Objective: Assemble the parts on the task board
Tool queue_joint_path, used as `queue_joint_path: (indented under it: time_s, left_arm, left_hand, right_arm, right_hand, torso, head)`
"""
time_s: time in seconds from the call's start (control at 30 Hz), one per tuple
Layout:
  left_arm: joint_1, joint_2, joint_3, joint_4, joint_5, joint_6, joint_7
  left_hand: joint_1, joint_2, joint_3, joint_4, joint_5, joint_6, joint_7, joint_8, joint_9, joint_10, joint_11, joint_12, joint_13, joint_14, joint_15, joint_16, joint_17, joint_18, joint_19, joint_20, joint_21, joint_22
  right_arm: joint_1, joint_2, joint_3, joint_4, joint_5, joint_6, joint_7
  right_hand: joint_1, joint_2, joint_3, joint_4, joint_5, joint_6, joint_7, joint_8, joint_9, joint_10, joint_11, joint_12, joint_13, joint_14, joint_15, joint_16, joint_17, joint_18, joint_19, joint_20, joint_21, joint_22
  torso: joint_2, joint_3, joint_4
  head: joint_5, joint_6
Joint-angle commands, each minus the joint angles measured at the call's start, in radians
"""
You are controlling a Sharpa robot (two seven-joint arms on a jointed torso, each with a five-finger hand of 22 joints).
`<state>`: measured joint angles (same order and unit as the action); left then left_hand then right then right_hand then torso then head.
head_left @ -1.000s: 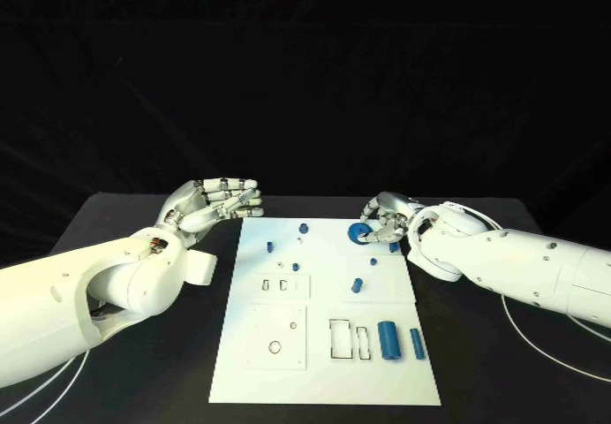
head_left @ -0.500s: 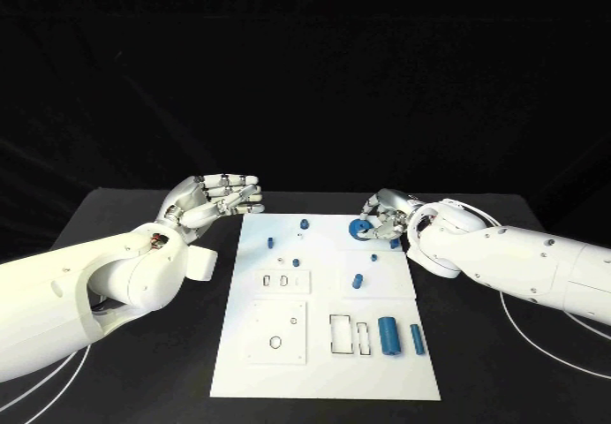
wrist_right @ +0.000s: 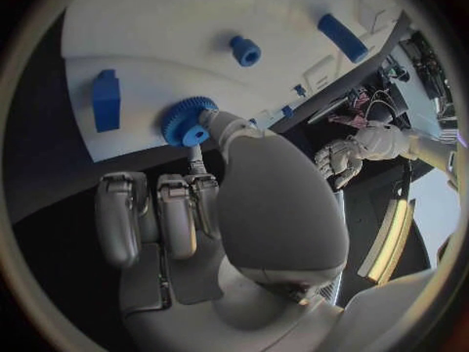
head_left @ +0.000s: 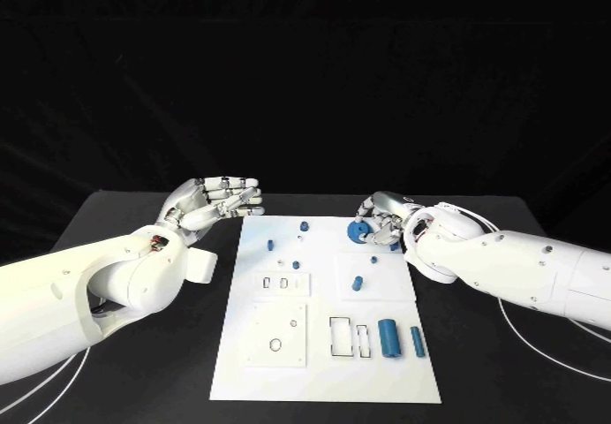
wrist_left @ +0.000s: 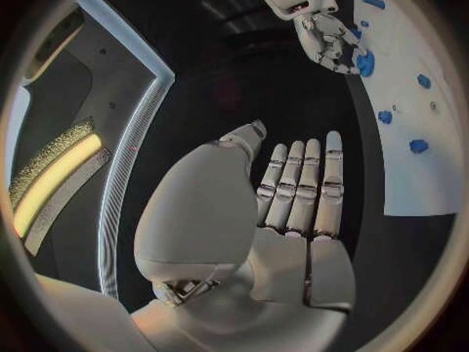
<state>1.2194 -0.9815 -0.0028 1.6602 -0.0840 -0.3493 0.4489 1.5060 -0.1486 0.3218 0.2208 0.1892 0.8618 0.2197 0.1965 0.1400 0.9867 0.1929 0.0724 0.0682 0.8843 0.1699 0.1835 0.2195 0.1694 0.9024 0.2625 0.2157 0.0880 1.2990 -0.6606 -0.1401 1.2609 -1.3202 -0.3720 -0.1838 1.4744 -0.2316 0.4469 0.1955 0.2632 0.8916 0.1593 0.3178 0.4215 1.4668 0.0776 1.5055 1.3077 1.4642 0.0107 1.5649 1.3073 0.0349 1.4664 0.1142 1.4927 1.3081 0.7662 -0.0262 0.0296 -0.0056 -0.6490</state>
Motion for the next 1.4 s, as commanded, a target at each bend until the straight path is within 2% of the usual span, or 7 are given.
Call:
queue_joint_path:
  time_s: [0.03,0.17,0.33,0.53,0.73,0.97,1.4]
  left_arm:
    - [0.001,0.002,0.001,0.0,-0.003,0.019,0.004]
    - [0.001,0.004,0.001,0.0,-0.003,0.019,0.003]
    - [0.001,0.007,0.001,-0.001,-0.003,0.021,0.001]
    - [0.001,0.01,0.001,0.0,-0.003,0.022,-0.001]
    - [0.002,0.017,0.0,0.0,-0.003,0.022,-0.003]
    - [0.002,0.025,0.0,-0.002,-0.003,0.024,-0.005]
    - [0.002,0.032,0.0,-0.006,-0.003,0.024,-0.006]
  left_hand:
    - [-0.004,0.001,0.007,-0.002,-0.004,-0.001,0.028,-0.004,0.001,0.001,0.007,-0.007,-0.001,-0.008,-0.002,-0.005,0.001,0.012,-0.005,0.004,0.0,-0.001]
    - [-0.004,0.001,0.007,-0.002,-0.004,-0.001,0.028,-0.004,0.001,0.001,0.007,-0.007,-0.001,-0.008,-0.002,-0.005,0.001,0.012,-0.005,0.004,0.0,-0.001]
    - [-0.004,0.002,0.008,-0.002,-0.005,-0.002,0.028,-0.004,0.001,0.001,0.007,-0.007,-0.001,-0.008,-0.002,-0.006,0.001,0.012,-0.005,0.004,0.0,-0.002]
    - [-0.004,0.003,0.009,-0.002,-0.005,-0.001,0.028,-0.004,0.001,0.001,0.007,-0.007,-0.001,-0.009,-0.002,-0.006,0.002,0.012,-0.005,0.004,0.0,-0.002]
    - [-0.004,0.003,0.009,-0.002,-0.005,-0.001,0.028,-0.004,0.001,0.001,0.007,-0.007,-0.001,-0.009,-0.002,-0.006,0.002,0.012,-0.005,0.004,0.0,-0.002]
    - [-0.004,0.003,0.01,-0.002,-0.005,-0.001,0.028,-0.004,0.002,0.001,0.007,-0.007,-0.001,-0.009,-0.002,-0.006,0.002,0.012,-0.005,0.004,0.0,-0.002]
    - [-0.004,0.002,0.01,-0.003,-0.006,-0.001,0.028,-0.004,0.002,0.002,0.007,-0.006,-0.001,-0.009,-0.002,-0.006,0.002,0.012,-0.006,0.004,0.0,-0.002]
  right_arm:
    - [-0.004,-0.002,-0.002,0.024,-0.098,-0.06,0.027]
    - [-0.003,-0.002,-0.001,0.067,-0.14,-0.106,0.034]
    - [-0.002,0.007,0.0,0.108,-0.189,-0.145,0.026]
    - [-0.002,0.051,0.001,0.119,-0.223,-0.162,0.015]
    - [-0.005,0.112,0.001,0.092,-0.233,-0.161,0.012]
    - [-0.023,0.174,0.0,0.04,-0.233,-0.152,0.014]
    - [-0.042,0.23,-0.003,-0.035,-0.226,-0.123,0.021]
  right_hand:
    - [-0.026,0.006,0.025,-0.007,-0.017,0.021,-0.01,0.013,0.002,0.02,-0.008,0.006,0.178,0.107,-0.01,0.006,0.264,-0.012,0.05,-0.007,0.009,0.184]
    - [-0.042,0.007,0.04,-0.013,-0.027,0.029,-0.013,0.017,0.002,0.023,-0.011,0.008,0.18,0.107,-0.012,0.006,0.264,-0.014,0.054,-0.009,0.013,0.189]
    - [-0.048,0.008,0.049,-0.018,-0.026,0.035,-0.016,0.021,0.003,0.025,-0.013,0.009,0.182,0.107,-0.014,0.006,0.264,-0.015,0.056,-0.01,0.015,0.192]
    - [-0.055,0.007,0.055,-0.023,-0.024,0.039,-0.018,0.024,0.004,0.026,-0.015,0.009,0.182,0.107,-0.016,0.006,0.264,-0.015,0.057,-0.012,0.017,0.194]
    - [-0.058,0.006,0.057,-0.023,-0.024,0.039,-0.018,0.023,0.003,0.025,-0.015,0.008,0.182,0.107,-0.016,0.006,0.264,-0.015,0.056,-0.012,0.016,0.193]
    - [-0.061,0.006,0.058,-0.024,-0.024,0.038,-0.018,0.023,0.003,0.025,-0.016,0.008,0.181,0.107,-0.017,0.006,0.264,-0.015,0.057,-0.013,0.016,0.193]
    - [-0.067,0.005,0.061,-0.025,-0.024,0.036,-0.018,0.022,0.002,0.025,-0.015,0.007,0.181,0.107,-0.017,0.006,0.264,-0.015,0.056,-0.013,0.015,0.193]
  torso:
    - [0.0,-0.0003,0.0002]
    - [-0.001,-0.0021,-0.0008]
    - [-0.001,-0.0014,0.0013]
    - [0.0,-0.0019,0.0021]
    - [0.001,-0.0027,0.0034]
    - [0.002,-0.0012,0.001]
    - [0.002,0.0009,-0.0018]
  head:
    - [0.001,0.002]
    - [0.001,0.006]
    - [0.0,0.01]
    - [0.001,0.011]
    - [0.005,0.014]
    - [0.012,0.013]
    - [0.016,0.008]
